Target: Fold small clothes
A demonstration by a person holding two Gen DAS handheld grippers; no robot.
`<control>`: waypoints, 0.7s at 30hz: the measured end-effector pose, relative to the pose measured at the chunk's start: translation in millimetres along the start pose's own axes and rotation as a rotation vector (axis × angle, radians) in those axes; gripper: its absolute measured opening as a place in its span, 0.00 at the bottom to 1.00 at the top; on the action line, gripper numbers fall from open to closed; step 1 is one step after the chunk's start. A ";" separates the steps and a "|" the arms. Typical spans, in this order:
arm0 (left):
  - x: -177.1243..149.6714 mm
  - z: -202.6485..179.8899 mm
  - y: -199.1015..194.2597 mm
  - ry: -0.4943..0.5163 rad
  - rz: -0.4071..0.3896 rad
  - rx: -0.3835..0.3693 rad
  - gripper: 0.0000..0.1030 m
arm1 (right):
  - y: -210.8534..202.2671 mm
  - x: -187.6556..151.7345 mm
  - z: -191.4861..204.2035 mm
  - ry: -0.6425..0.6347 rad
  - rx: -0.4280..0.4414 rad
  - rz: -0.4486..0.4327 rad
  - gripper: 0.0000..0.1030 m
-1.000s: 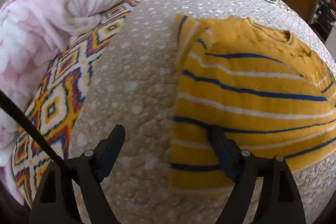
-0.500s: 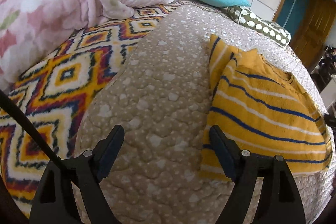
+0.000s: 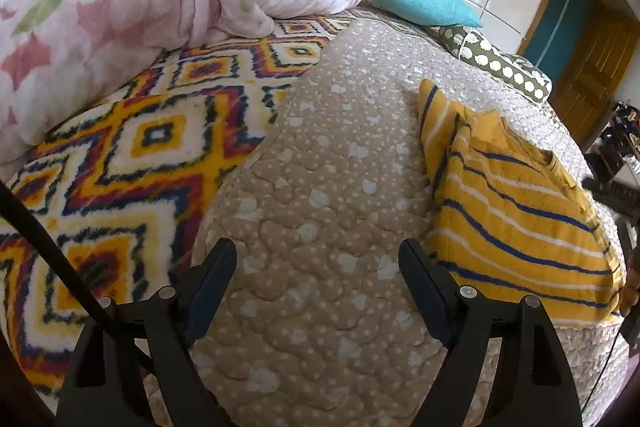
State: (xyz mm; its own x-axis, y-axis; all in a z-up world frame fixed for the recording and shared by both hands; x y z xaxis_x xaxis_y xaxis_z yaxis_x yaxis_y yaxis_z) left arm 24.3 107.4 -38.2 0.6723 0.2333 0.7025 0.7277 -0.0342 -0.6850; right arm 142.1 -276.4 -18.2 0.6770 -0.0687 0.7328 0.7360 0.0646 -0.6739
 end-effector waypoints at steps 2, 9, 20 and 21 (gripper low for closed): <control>-0.3 -1.0 -0.1 0.004 -0.001 0.000 0.80 | 5.0 -1.5 45.2 -0.031 0.112 0.030 0.41; -8.1 1.8 4.9 0.008 0.037 0.010 0.80 | 48.3 -13.8 172.7 -0.213 0.251 0.125 0.38; -11.3 3.4 1.0 0.023 0.040 -0.005 0.80 | 95.6 -0.6 193.3 -0.213 0.147 0.180 0.43; -12.1 2.8 0.0 0.023 0.039 -0.002 0.80 | 84.5 2.4 190.7 -0.212 0.156 0.160 0.44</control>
Point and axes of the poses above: each gripper's, at about its wrist camera, not at the fingertips, and y roughly the way its jaws point, z to its left, x to its top, the point moved 10 cm from there along y, roughly the way its jaws point, and after that the axes turned 7 degrees about -z, right-handed, at the moved point
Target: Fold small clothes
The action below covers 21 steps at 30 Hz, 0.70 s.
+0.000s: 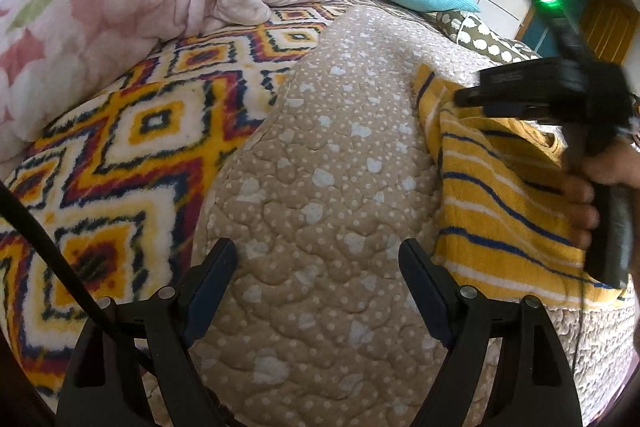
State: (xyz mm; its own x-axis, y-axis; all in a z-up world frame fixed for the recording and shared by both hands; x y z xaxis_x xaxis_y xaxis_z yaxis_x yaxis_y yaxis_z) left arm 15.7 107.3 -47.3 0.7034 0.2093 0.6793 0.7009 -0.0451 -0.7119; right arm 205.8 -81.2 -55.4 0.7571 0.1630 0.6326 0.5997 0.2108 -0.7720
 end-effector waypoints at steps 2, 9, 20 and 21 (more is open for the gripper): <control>0.2 -0.2 0.3 0.007 0.000 0.010 0.80 | -24.9 -3.5 -3.1 0.003 0.017 -0.029 0.44; 3.9 -5.1 -8.2 0.044 -0.036 0.070 0.80 | -113.7 -56.1 -38.5 0.011 0.045 -0.077 0.52; 8.1 -46.8 -22.5 0.165 -0.101 0.091 0.80 | -213.3 -175.0 -209.1 0.212 -0.225 -0.102 0.55; 6.4 -51.6 -22.1 0.181 -0.101 0.092 0.80 | -216.5 -183.0 -220.5 0.245 -0.230 -0.105 0.55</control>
Point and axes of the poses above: each gripper's, at about its wrist camera, not at the fingertips, and y roughly the way its jaws point, z to its left, x to its top, the point moved 10 cm from there along y, roughly the way its jaws point, and after that the axes turned 7 degrees about -z, right-handed, at the moved point
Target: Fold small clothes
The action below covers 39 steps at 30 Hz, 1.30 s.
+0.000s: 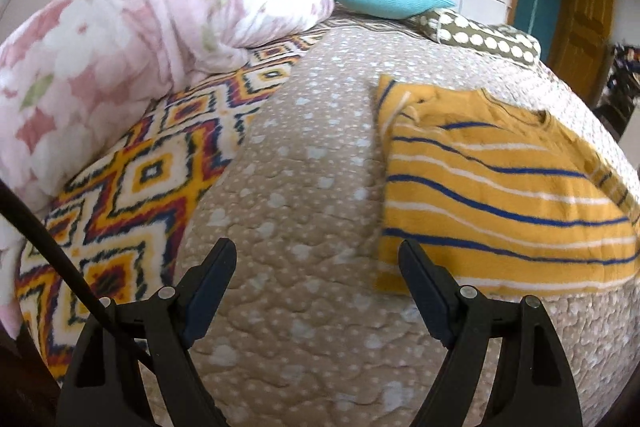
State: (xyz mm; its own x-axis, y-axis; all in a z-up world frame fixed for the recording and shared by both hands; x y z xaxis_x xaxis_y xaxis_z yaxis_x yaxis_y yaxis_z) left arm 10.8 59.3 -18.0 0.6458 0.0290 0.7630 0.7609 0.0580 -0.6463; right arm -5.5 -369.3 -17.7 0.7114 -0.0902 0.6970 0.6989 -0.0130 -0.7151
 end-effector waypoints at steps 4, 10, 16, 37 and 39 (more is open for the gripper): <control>-6.7 -13.1 2.1 0.039 0.010 0.006 0.80 | -1.6 -4.6 -20.1 0.083 0.005 -0.030 0.55; -14.4 -15.2 12.9 0.046 0.047 0.012 0.80 | 7.7 13.0 12.7 0.038 0.039 -0.102 0.55; -19.6 -10.8 19.8 -0.004 0.085 -0.015 0.84 | 53.8 3.3 26.2 0.027 0.015 -0.046 0.55; -23.3 -6.7 24.8 -0.058 0.124 -0.054 0.87 | 13.2 -14.7 69.1 -0.008 0.088 -0.061 0.57; -22.5 -6.0 23.2 -0.065 0.120 -0.061 0.87 | 13.4 -13.3 84.9 -0.039 0.113 -0.064 0.57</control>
Point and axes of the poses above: each gripper's, at about its wrist camera, not at the fingertips, and y roughly the way its jaws point, z to its left, x to its top, the point moved 10 cm from there along y, roughly the way its jaws point, and after that the axes turned 7 degrees about -z, right-handed, at the moved point
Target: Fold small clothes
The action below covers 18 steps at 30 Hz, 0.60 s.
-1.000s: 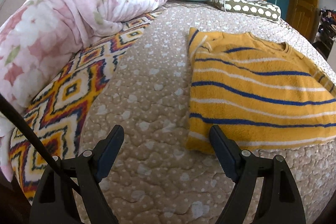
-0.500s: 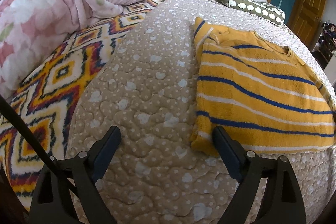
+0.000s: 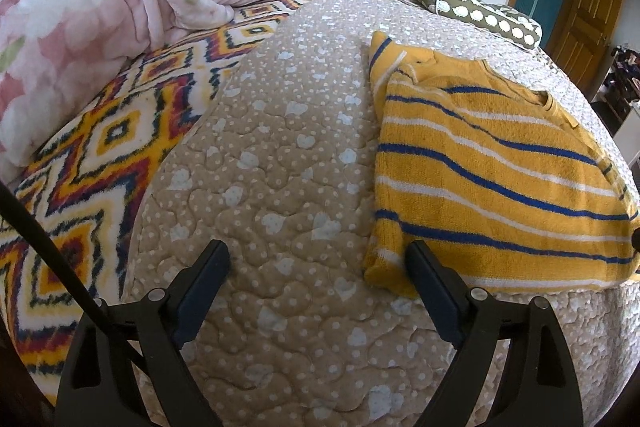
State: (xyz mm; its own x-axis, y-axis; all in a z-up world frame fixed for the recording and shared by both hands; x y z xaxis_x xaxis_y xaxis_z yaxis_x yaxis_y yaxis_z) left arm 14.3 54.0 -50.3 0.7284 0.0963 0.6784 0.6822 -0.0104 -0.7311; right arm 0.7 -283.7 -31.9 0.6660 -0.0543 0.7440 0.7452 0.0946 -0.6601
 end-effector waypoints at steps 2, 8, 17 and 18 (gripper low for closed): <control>4.0 -0.1 -6.3 -0.008 -0.026 -0.015 0.87 | 6.0 7.5 18.9 -0.040 0.029 -0.001 0.57; 17.7 -12.3 -21.0 0.010 -0.117 -0.050 0.87 | 45.0 34.9 43.8 -0.054 0.061 0.010 0.46; 5.9 -14.4 8.0 -0.025 0.025 -0.100 0.87 | 134.3 50.4 51.2 -0.029 0.051 0.164 0.58; 4.8 -13.5 8.2 -0.023 0.027 -0.101 0.87 | 135.6 52.1 53.1 -0.048 0.027 0.170 0.59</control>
State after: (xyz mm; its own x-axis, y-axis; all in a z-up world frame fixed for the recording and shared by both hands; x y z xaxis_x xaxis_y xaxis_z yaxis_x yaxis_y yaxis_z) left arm 24.2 41.0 -52.0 0.7458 0.1178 0.6557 0.6661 -0.1130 -0.7372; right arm 134.6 -220.9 -77.2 0.7794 0.0126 0.6264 0.6203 0.1255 -0.7743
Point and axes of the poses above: each gripper's, at about its wrist camera, not at the fingertips, and y roughly the way its jaws point, z to its left, x to its top, the point moved 10 cm from there along y, roughly the way its jaws point, and after that the axes turned 7 degrees about -z, right-handed, at the moved point
